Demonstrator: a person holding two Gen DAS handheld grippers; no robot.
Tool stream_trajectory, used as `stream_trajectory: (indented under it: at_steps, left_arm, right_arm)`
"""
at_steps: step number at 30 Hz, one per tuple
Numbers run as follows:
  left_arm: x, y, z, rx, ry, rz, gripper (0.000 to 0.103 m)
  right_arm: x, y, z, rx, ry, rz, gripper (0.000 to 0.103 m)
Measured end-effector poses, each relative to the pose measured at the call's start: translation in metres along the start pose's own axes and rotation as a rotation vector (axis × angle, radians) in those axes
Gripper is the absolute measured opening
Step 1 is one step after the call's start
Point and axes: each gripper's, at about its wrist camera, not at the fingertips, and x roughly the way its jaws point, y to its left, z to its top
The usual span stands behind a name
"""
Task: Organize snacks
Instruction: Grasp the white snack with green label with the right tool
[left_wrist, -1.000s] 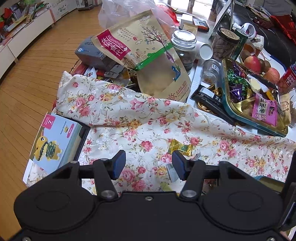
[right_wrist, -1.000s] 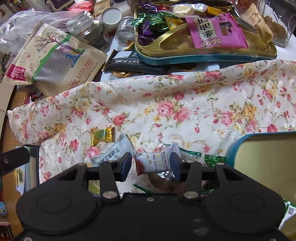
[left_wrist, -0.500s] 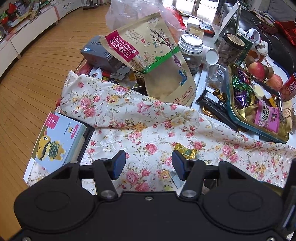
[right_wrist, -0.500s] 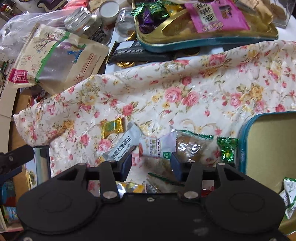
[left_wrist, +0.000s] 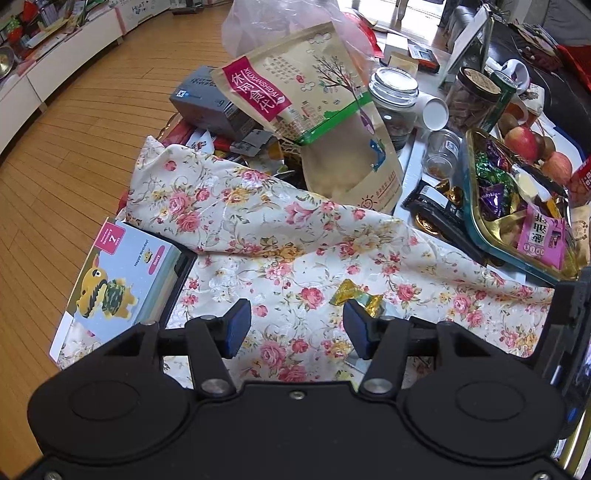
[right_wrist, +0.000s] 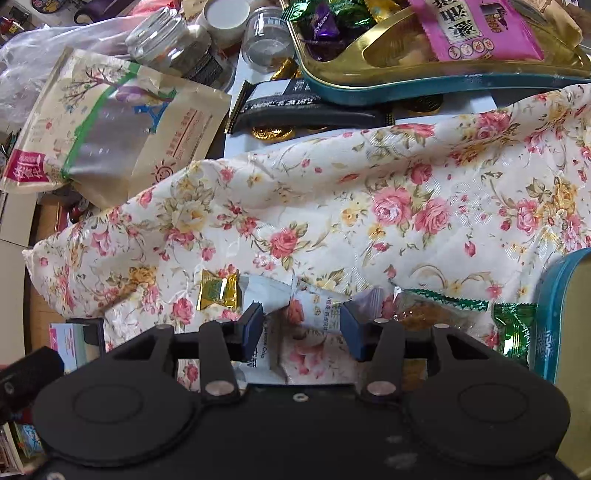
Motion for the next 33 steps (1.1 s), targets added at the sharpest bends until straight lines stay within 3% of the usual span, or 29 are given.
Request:
stream_trajectory:
  at_steps: [5,8,17,23,27,33]
  left_arm:
    - [0.000,0.001,-0.001,0.008,0.001,-0.003,0.061]
    - [0.001,0.001,-0.001,0.018,0.006,-0.006,0.061]
    - [0.004,0.002,0.000,0.017,0.021,-0.018,0.061]
    - [0.006,-0.002,-0.001,0.029,0.034,-0.033,0.061]
    - [0.006,-0.003,-0.001,0.033,0.035,-0.034,0.061]
    - [0.005,-0.005,-0.002,0.036,0.045,-0.034,0.061]
  right_arm:
    - [-0.011,0.008,0.003,-0.184,-0.044,-0.079,0.048]
    - [-0.006,0.000,0.004,-0.221,-0.023,-0.121,0.048]
    - [0.004,0.011,-0.008,-0.328,-0.011,-0.073,0.048]
    - [0.014,0.031,-0.024,-0.478,-0.052,-0.167,0.053]
    - [0.014,0.029,-0.025,-0.470,-0.055,-0.160,0.052]
    - [0.014,0.009,-0.009,-0.360,-0.048,-0.106,0.052]
